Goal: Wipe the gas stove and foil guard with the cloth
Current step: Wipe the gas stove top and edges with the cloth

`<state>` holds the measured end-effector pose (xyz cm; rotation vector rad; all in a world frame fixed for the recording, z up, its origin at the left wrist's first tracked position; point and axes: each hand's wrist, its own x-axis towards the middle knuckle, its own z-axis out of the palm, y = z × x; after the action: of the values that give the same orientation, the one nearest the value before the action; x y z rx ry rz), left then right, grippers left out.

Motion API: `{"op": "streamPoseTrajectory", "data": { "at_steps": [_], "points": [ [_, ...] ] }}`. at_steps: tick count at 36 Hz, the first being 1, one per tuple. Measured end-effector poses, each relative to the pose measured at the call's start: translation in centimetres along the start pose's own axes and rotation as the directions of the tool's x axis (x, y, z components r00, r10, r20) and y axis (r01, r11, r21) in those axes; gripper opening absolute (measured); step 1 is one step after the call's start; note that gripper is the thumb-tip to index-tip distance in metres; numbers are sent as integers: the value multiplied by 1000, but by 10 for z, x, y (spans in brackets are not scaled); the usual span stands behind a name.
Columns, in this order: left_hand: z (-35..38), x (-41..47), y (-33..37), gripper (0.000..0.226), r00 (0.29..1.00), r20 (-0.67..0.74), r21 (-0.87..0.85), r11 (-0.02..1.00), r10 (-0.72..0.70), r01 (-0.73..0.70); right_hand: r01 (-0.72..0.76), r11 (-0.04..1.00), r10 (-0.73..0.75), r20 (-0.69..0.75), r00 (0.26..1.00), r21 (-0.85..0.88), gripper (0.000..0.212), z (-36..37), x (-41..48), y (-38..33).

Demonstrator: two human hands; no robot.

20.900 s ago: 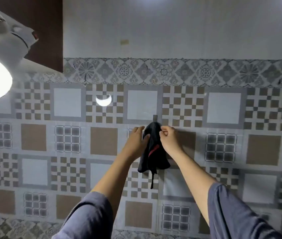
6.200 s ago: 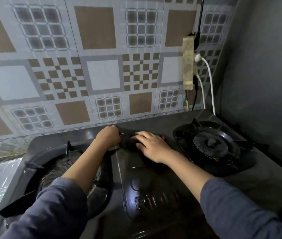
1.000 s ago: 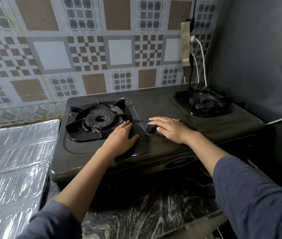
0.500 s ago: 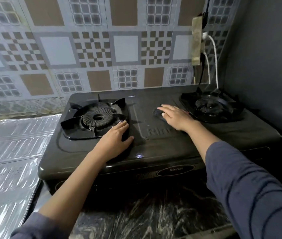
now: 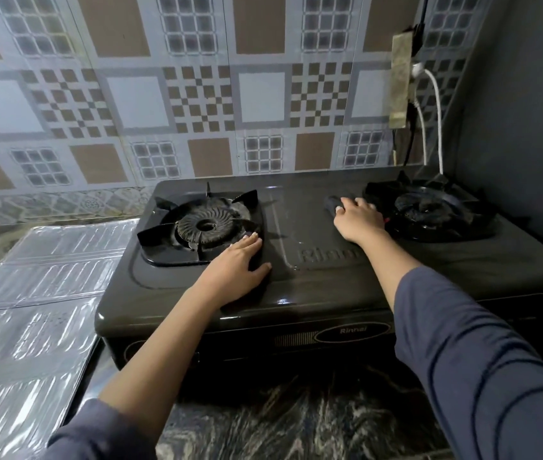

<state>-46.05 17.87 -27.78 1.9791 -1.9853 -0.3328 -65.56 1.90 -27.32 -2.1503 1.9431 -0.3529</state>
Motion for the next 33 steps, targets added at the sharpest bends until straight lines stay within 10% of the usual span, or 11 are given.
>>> {"op": "streamPoseTrajectory", "data": {
  "at_steps": [21, 33],
  "points": [
    [-3, 0, -10, 63, 998, 3, -39, 998, 56, -55, -269, 963, 260, -218, 941, -14, 43, 9, -111, -2],
    [-7, 4, -23, 57, 990, 43, -42, 990, 137, -135, -175, 985, 171, -259, 951, 6, 43, 29, -150, -45]
  ]
}}
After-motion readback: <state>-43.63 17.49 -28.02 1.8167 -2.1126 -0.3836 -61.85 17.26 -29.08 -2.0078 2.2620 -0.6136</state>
